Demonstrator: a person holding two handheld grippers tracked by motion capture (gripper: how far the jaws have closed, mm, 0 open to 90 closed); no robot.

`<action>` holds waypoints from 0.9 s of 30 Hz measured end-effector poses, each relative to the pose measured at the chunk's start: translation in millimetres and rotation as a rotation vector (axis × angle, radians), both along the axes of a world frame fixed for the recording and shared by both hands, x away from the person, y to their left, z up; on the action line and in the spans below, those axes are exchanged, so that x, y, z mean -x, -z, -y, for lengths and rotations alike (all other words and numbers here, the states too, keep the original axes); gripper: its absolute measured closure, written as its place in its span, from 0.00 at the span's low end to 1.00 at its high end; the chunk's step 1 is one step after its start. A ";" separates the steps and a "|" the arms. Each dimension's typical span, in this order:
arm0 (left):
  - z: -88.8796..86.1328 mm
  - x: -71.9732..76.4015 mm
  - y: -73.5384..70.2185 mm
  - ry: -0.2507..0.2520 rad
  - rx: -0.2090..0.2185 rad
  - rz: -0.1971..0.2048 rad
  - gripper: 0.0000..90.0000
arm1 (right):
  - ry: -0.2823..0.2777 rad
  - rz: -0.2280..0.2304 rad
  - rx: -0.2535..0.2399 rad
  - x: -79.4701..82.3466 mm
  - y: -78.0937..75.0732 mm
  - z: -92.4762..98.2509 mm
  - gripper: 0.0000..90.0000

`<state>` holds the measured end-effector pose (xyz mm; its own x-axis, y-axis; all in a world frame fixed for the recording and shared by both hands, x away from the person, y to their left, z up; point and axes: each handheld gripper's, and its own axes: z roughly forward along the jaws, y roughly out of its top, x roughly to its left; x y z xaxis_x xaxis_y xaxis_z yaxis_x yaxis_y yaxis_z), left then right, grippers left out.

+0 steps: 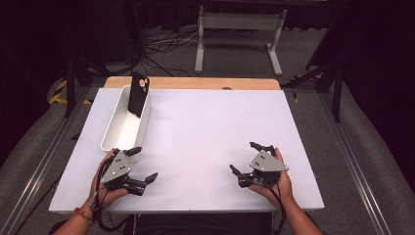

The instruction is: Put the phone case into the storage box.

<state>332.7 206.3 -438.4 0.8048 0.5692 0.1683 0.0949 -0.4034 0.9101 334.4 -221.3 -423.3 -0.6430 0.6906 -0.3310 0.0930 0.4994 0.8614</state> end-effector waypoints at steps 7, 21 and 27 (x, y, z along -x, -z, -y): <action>-1.1 -0.7 -0.7 -0.005 -0.001 -0.004 0.04 | -0.003 -0.004 0.004 -0.2 1.4 0.0 0.05; 1.9 -1.9 0.1 0.005 -0.003 -0.010 0.04 | -0.001 0.000 0.004 -0.5 1.3 0.7 0.05; 2.4 -2.9 -0.4 0.007 0.005 -0.017 0.04 | 0.005 -0.010 -0.009 -1.2 1.5 0.5 0.05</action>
